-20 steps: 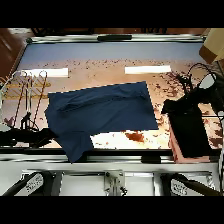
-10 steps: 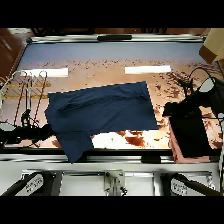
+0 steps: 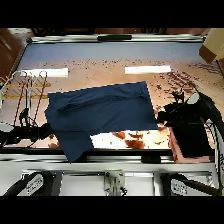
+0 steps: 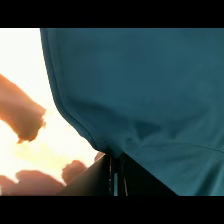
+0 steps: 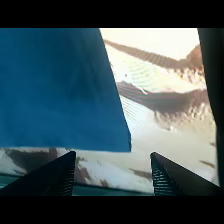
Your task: Fold the shirts.
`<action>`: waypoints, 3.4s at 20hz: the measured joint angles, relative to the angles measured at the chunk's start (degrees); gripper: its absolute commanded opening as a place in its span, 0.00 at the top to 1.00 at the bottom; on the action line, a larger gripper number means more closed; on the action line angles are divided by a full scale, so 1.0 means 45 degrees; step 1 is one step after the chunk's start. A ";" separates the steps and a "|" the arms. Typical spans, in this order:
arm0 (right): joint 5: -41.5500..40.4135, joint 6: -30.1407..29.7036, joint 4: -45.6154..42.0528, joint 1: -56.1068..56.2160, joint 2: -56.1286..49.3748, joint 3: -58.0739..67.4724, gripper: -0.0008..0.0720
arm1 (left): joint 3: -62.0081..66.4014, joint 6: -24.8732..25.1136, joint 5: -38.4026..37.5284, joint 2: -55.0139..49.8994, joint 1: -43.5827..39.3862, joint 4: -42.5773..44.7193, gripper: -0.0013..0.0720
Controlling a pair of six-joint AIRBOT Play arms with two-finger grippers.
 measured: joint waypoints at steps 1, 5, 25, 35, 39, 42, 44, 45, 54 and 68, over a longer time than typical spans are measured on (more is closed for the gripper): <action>-0.0112 0.0087 0.0243 0.0044 -0.0233 -0.0053 0.17 | 0.0000 0.0039 0.0000 0.0112 0.0000 0.0000 0.94; -0.0583 0.0306 0.0826 0.0282 -0.0899 -0.0151 0.26 | 0.0000 0.0155 0.0000 0.0423 -0.0005 0.0000 0.94; -0.5508 -0.1681 -0.0136 0.1846 0.9136 0.7766 0.90 | 1.5106 -0.0316 0.0607 0.6120 -0.0005 -0.0087 0.94; -0.1093 -0.0189 -0.2924 0.1855 1.1171 0.8228 0.90 | 1.6140 -0.1205 -0.2764 0.6955 0.0000 0.1365 0.94; 0.1758 -0.0097 -0.3672 0.1870 0.9063 0.7932 0.90 | 1.4139 -0.0806 -0.3818 0.6324 0.0000 0.1452 0.94; 0.2579 -0.0053 -0.3891 0.1870 0.6868 0.6625 0.90 | 1.1395 -0.0699 -0.4075 0.5387 -0.0015 0.1443 0.95; 0.1807 -0.0053 -0.3502 0.1875 0.5163 0.5756 0.90 | 0.9588 -0.0651 -0.3687 0.4362 -0.0146 0.1307 0.95; 0.1093 -0.0053 -0.3206 0.1875 0.4245 0.5503 0.90 | 0.8850 -0.0583 -0.3143 0.3759 -0.0359 0.1205 0.95; -0.6373 -0.0083 -0.0748 0.1865 -0.1933 0.5542 0.90 | 0.7985 -0.0534 0.3949 -0.2798 -0.3002 0.0452 0.94; -0.6353 -0.0078 -0.0777 0.1617 -0.3143 0.5586 0.90 | 0.8869 0.0097 0.2909 -0.6091 -0.3342 -0.0092 0.94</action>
